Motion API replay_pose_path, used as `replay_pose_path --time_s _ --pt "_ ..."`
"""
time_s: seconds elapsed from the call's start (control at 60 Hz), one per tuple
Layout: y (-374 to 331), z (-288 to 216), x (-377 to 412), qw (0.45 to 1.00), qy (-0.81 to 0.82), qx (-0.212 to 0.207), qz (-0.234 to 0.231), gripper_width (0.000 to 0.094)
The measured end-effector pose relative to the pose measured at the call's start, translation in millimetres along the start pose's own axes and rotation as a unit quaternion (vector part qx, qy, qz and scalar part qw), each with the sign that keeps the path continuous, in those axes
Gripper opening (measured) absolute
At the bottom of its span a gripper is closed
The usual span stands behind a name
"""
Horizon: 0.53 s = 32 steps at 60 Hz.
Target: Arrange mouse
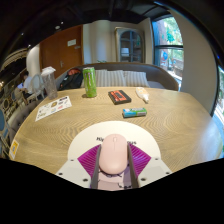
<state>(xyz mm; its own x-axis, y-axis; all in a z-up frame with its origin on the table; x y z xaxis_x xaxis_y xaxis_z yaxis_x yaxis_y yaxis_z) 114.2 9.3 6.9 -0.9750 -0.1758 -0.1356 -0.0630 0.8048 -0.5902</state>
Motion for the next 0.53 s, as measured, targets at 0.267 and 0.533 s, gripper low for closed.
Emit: replay_pose_path --time_s 0.267,0.533 --pt "-42 -20 5 0.998 0.02 0.05 0.022 0.0844" --pt "-151 -29 46 0.993 0.092 0.043 0.052 0.0844"
Point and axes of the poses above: the point between the fingertips, and its own axes, seen from behind it with the camera up: x to the left, z down, y forward, the way the camera looks, the point moved 3 cm from there along -y, backward, against the way the camera looks, and after that the axes turned 13 degrees about -y, right-handed, at the moved point
